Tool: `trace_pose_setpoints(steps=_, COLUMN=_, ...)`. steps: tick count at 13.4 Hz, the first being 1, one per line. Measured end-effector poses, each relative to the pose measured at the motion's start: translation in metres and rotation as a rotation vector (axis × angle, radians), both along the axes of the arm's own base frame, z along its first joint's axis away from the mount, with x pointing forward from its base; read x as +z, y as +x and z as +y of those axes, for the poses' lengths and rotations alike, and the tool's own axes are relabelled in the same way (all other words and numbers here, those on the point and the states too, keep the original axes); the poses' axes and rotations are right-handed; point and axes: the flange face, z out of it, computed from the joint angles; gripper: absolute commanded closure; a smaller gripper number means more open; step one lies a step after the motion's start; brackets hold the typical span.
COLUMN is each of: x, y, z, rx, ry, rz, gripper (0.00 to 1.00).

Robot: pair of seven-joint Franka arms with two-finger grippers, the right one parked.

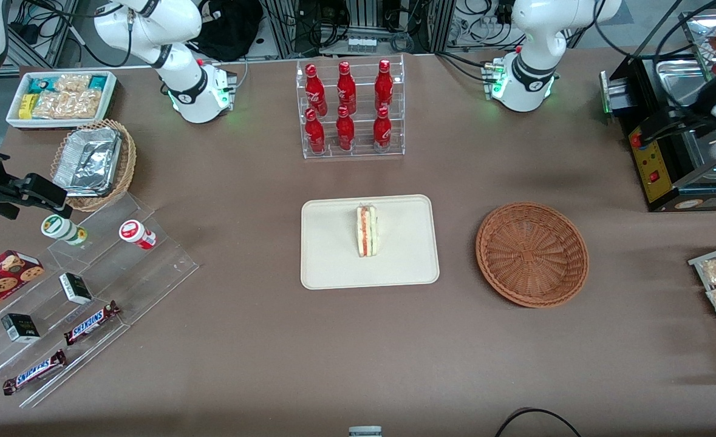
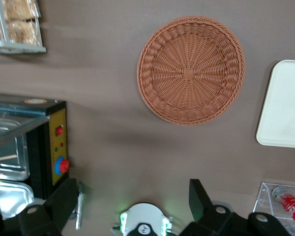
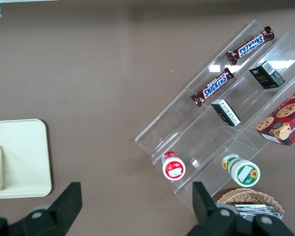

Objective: Place sandwich from basket to tray

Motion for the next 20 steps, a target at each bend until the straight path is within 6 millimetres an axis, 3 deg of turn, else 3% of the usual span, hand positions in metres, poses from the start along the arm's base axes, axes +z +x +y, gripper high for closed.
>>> trace_pose_setpoints(steps=2, x=0.004, y=0.000, z=0.000, rx=-0.019, ry=-0.003, rz=-0.007, gripper=0.00)
trace_pose_setpoints(steps=5, x=0.008, y=0.006, z=-0.028, rx=-0.074, ry=0.024, rz=-0.018, gripper=0.00)
trace_pose_setpoints(steps=7, x=0.010, y=0.008, z=-0.034, rx=-0.084, ry=0.028, rz=-0.023, gripper=0.00)
trace_pose_setpoints(steps=15, x=0.005, y=0.035, z=-0.021, rx=-0.023, ry=0.015, rz=-0.029, gripper=0.00)
trace_pose_setpoints(steps=20, x=0.009, y=0.036, z=-0.021, rx=-0.021, ry=-0.005, rz=-0.037, gripper=0.00)
